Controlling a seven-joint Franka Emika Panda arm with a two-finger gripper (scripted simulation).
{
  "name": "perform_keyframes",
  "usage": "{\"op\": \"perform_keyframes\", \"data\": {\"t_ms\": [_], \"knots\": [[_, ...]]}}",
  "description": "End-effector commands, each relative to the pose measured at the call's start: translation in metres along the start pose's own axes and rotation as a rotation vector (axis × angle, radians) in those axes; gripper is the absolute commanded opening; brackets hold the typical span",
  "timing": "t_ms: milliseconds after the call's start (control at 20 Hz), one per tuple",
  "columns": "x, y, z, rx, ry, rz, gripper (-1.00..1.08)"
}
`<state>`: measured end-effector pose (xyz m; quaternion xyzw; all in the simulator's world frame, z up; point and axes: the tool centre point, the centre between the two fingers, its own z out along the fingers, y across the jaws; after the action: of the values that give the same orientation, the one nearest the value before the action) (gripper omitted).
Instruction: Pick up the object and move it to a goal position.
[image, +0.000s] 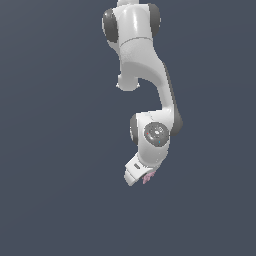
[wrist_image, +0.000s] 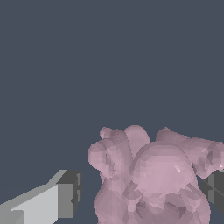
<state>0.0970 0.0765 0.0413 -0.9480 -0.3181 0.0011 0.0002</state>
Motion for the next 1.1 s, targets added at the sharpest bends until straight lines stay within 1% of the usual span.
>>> {"op": "perform_keyframes", "data": {"t_ms": [0, 100, 150, 750, 1050], "knots": [[0.001, 0.001, 0.002, -0.001, 0.002, 0.000, 1.00], [0.002, 0.001, 0.000, -0.001, 0.002, 0.000, 1.00], [0.002, 0.001, 0.000, -0.001, 0.002, 0.000, -1.00], [0.001, 0.002, 0.000, -0.001, 0.002, 0.000, -1.00], [-0.012, 0.014, -0.014, -0.001, 0.002, 0.000, -1.00]]}}
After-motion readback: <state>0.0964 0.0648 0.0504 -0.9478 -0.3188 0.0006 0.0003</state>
